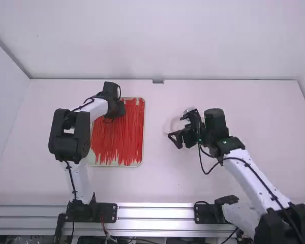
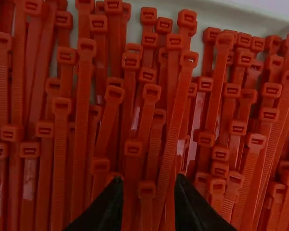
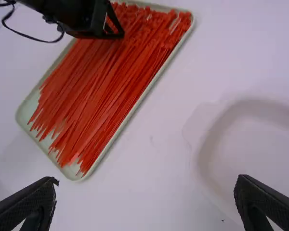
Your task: Fasten the cable tie
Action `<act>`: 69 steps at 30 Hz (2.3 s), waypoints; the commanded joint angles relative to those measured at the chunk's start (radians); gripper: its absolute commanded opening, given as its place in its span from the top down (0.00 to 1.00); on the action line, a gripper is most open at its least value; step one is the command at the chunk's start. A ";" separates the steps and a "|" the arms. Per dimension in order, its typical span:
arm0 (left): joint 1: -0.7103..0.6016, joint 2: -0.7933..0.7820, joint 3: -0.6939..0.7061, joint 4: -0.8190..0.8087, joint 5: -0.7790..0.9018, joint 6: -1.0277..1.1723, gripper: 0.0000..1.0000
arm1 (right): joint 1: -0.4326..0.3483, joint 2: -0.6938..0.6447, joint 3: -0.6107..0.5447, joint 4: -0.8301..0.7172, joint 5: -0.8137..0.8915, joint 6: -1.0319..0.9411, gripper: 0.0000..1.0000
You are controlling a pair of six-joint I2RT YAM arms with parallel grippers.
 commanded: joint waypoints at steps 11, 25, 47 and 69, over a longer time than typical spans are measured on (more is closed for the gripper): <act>0.001 0.006 -0.010 -0.010 -0.011 0.000 0.76 | -0.041 0.093 0.021 0.052 -0.184 -0.011 0.01; 0.001 0.015 -0.011 -0.004 -0.014 0.000 0.78 | -0.042 0.093 0.021 0.048 -0.207 -0.011 0.02; 0.000 0.015 -0.011 0.005 -0.011 -0.001 0.81 | -0.041 0.093 0.021 0.049 -0.210 -0.011 0.02; 0.000 0.015 -0.013 0.013 -0.011 -0.001 0.85 | -0.034 0.093 0.021 0.097 -0.210 -0.011 0.01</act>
